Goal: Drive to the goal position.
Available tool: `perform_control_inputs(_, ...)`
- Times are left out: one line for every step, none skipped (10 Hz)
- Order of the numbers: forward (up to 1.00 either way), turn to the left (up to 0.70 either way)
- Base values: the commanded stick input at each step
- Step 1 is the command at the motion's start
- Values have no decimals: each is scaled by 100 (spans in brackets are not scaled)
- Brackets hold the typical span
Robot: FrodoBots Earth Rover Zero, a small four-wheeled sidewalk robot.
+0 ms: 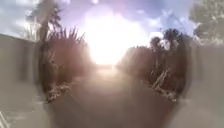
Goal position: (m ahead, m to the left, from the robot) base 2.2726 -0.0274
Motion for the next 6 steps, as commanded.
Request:
perform_control_inputs(100,0)
perform_control_inputs(100,0)
perform_control_inputs(100,0)
perform_control_inputs(100,0)
perform_control_inputs(100,0)
perform_control_inputs(100,0)
